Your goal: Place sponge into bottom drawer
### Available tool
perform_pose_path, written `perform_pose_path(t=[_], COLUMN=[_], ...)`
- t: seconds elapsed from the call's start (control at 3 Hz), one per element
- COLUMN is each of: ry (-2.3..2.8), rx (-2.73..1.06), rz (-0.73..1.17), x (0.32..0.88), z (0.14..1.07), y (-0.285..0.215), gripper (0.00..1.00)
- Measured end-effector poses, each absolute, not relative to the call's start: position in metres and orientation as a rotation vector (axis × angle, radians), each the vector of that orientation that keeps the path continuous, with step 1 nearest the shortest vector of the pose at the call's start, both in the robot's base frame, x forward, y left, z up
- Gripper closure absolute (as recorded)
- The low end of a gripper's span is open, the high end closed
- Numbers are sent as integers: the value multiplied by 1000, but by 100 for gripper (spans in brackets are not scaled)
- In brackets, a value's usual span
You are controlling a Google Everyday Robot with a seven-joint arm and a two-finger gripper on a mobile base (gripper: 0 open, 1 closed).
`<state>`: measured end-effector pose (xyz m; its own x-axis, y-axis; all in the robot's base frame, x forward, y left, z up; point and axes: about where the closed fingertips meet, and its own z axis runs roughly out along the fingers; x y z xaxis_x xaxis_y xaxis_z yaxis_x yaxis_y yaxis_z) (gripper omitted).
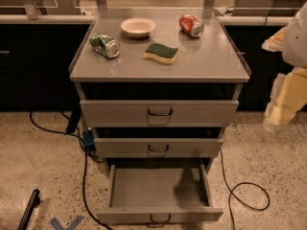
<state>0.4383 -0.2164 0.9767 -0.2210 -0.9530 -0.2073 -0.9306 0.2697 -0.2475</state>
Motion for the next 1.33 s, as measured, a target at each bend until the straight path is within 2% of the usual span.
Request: perform_pose_path(t=[0.33,1.33], ry=[2208,1990], rx=[-1723,-1461], rz=[-93,170], x=[449,552], z=[984,1003], y=[-208,-181], gripper=[0,0])
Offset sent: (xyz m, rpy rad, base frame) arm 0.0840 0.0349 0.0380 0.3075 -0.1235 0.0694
